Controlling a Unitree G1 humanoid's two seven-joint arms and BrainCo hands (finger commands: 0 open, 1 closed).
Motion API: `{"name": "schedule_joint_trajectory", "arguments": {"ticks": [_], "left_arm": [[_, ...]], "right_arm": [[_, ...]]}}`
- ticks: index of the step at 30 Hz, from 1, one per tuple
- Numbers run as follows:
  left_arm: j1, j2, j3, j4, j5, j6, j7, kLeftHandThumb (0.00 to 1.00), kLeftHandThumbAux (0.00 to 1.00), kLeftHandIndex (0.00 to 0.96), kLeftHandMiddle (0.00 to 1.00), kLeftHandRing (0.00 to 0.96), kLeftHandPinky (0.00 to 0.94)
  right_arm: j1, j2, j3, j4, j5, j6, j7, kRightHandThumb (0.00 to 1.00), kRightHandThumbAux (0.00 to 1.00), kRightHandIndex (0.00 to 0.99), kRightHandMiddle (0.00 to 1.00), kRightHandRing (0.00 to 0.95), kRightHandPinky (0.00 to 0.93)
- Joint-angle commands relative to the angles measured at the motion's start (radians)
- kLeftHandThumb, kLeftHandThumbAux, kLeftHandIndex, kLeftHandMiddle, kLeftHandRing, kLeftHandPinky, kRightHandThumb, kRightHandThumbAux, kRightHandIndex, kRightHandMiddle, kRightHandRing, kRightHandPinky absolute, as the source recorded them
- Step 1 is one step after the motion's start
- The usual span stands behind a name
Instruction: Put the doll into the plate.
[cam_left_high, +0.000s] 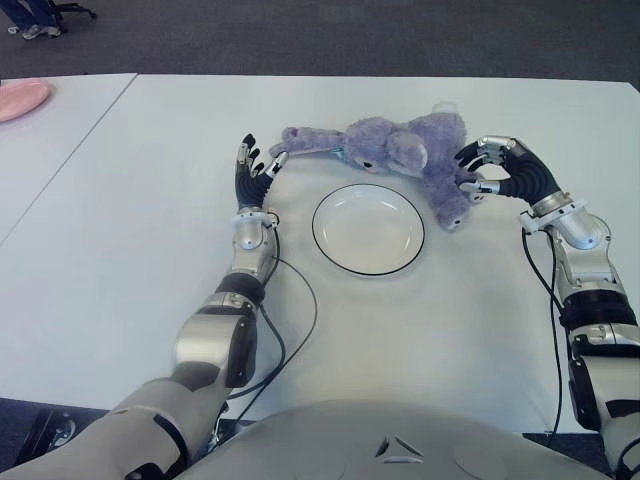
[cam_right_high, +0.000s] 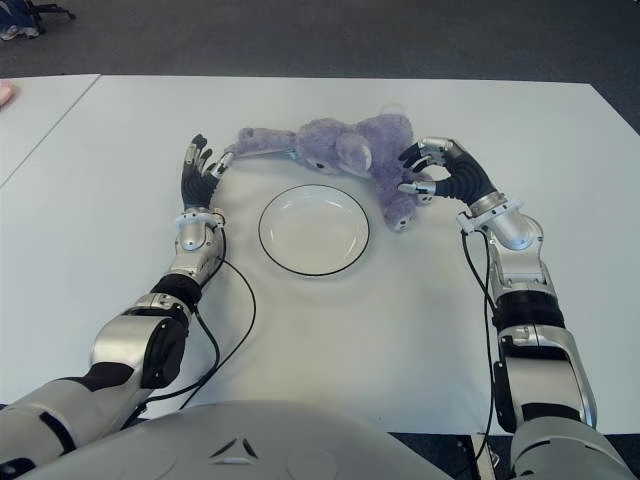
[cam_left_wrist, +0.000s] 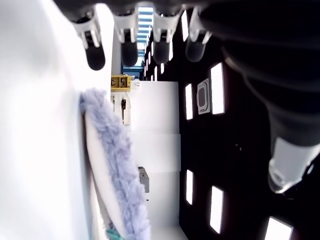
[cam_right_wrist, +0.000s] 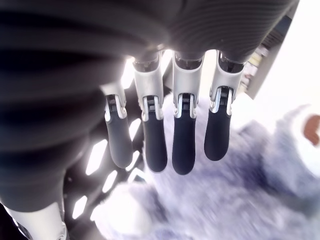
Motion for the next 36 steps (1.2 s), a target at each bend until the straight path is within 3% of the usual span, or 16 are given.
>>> {"name": "schedule_joint_trajectory", "arguments": {"ticks": [1,24,27,30,35,36], "left_arm": [[0.291,-0.07,-0.005,0.185,0.015,0.028,-0.041,0.0,0.631,0.07,0.071,0.077,0.122],[0.291,-0.076,-0.008,0.185,0.02,0.026,-0.028,0.0,0.635,0.082,0.078,0.087,0.138],[0.29,-0.075,-0.008,0.186,0.02,0.027,-0.027,0.0,0.632,0.083,0.079,0.088,0.136],[0.287,-0.074,-0.007,0.186,0.019,0.029,-0.032,0.0,0.63,0.082,0.078,0.086,0.133],[0.286,-0.073,-0.005,0.187,0.016,0.032,-0.034,0.0,0.629,0.083,0.078,0.087,0.134],[0.285,-0.073,-0.004,0.187,0.016,0.033,-0.033,0.0,0.629,0.083,0.078,0.087,0.135]], "right_arm": [[-0.064,0.052,-0.022,0.134,-0.021,-0.059,-0.012,0.098,0.701,0.402,0.416,0.416,0.428],[-0.17,0.065,-0.03,0.36,-0.06,-0.174,-0.038,0.102,0.722,0.467,0.487,0.466,0.432],[-0.203,0.054,-0.03,0.39,-0.08,-0.188,-0.066,0.107,0.718,0.462,0.464,0.445,0.415],[-0.282,0.033,-0.027,0.411,-0.11,-0.185,-0.111,0.114,0.727,0.459,0.434,0.41,0.371],[-0.367,0.022,-0.017,0.44,-0.182,-0.216,-0.23,0.121,0.725,0.428,0.371,0.319,0.253],[-0.376,0.019,-0.004,0.443,-0.224,-0.229,-0.289,0.121,0.723,0.42,0.36,0.302,0.231]]}}
